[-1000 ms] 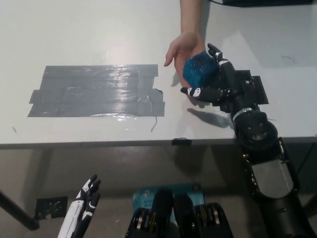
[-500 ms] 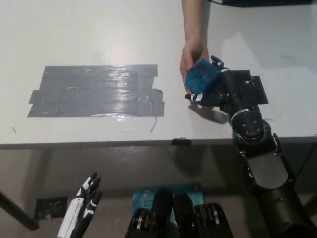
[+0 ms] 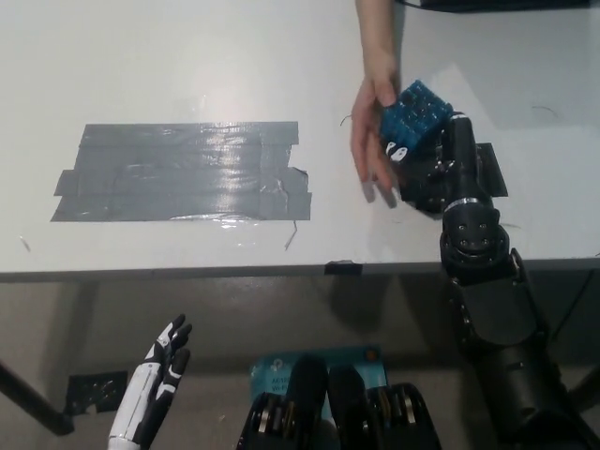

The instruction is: A person hands a rubik's cube to the robot and rhe robot picks it up with its right hand and places it on the black spot on the desk infron tof it

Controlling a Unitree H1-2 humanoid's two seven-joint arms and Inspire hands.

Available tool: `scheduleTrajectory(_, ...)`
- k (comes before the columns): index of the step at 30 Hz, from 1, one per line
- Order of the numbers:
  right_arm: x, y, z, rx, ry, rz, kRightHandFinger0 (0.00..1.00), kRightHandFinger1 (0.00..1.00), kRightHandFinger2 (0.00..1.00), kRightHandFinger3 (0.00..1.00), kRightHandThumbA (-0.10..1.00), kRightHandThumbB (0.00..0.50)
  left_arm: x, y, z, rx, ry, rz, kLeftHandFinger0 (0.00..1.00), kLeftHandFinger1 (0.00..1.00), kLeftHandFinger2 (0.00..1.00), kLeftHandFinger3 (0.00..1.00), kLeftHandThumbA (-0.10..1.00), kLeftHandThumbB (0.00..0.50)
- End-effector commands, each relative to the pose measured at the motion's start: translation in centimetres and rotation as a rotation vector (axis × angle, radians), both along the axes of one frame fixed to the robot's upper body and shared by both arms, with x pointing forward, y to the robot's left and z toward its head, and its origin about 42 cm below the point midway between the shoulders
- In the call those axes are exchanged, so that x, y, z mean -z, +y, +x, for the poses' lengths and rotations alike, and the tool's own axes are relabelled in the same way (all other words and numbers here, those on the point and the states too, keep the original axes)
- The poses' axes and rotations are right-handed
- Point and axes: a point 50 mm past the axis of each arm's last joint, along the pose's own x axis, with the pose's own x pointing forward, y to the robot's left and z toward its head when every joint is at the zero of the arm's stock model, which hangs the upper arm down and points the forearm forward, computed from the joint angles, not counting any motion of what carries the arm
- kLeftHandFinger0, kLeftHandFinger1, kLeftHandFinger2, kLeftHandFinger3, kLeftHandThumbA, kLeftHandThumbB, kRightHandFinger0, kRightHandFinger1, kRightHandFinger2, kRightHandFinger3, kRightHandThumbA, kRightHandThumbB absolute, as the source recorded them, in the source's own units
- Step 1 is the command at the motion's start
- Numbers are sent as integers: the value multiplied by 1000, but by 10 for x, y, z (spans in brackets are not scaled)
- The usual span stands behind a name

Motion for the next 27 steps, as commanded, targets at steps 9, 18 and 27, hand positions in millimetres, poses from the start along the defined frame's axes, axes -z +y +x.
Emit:
scheduleTrajectory(9, -57, -3, 6, 24, -289, 9, 0, 318, 663, 645, 119, 217, -14, 2, 7, 23, -52, 33, 1000, 1000, 1000, 1000, 946, 162)
scheduleTrajectory(18, -57, -45, 16, 109, -266, -42, 0, 315, 638, 581, 9, 175, -15, 3, 10, 26, -50, 35, 1000, 1000, 1000, 1000, 949, 161)
scheduleTrajectory(27, -12, -80, 27, 143, -111, -120, 9, 280, 617, 631, 28, 232, -16, 2, 11, 31, -55, 36, 1000, 1000, 1000, 1000, 947, 159)
